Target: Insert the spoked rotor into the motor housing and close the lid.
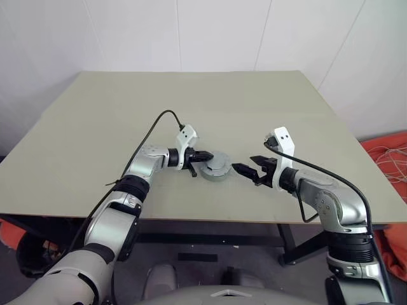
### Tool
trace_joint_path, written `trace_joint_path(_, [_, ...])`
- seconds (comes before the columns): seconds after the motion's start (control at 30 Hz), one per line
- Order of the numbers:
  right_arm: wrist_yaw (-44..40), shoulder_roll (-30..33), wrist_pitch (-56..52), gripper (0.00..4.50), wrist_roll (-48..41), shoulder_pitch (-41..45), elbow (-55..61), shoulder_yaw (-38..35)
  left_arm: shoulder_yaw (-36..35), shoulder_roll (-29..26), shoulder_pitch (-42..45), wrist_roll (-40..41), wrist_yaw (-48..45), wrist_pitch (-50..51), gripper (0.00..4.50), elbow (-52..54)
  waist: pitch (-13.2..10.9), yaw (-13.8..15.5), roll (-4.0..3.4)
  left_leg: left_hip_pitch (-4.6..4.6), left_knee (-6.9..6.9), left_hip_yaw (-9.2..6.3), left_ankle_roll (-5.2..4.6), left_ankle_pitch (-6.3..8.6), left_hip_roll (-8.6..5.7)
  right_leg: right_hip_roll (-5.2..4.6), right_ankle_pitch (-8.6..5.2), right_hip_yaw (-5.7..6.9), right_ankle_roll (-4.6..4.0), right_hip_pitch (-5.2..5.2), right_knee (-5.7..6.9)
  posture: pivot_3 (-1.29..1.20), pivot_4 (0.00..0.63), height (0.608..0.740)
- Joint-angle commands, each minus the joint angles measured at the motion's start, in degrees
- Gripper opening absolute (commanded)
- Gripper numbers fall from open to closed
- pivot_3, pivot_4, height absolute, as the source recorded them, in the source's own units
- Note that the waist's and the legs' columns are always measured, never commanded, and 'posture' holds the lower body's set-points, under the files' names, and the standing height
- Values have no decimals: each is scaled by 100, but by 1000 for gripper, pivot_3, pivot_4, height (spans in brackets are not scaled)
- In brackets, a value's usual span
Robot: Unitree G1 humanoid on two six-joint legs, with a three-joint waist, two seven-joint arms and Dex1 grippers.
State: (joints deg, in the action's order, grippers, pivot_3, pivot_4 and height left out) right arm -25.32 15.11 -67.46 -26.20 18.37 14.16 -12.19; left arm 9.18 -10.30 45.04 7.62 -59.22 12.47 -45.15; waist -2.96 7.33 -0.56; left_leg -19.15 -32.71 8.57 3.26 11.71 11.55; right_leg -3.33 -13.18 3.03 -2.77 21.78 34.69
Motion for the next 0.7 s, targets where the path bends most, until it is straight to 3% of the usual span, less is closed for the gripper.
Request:
trace_joint_path(0.03, [711, -759, -1156, 4469, -454, 563, 47, -813, 91, 18, -16, -135, -28, 36, 0, -126, -2, -3, -8, 0, 2, 0, 3, -2, -1, 0, 9, 0, -17, 2, 1, 0, 0, 740])
trace_joint_path(0.23, [1376, -1659, -2209, 4469, -413, 1299, -219, -1986, 85, 20, 9, -146, -34, 29, 0, -141, -2, 8, -9, 3, 13, -1, 7, -4, -9, -11, 17, 0, -31, 15, -2, 0, 0, 740])
trace_joint_path(0.7, [1525, -1788, -2498, 4469, -342, 1435, -317, -2259, 66, -2, 24, -142, -38, 42, 0, -136, -2, 11, -10, 3, 43, 0, 24, -14, -21, -22, -8, -1, 11, 18, -1, 0, 0, 740])
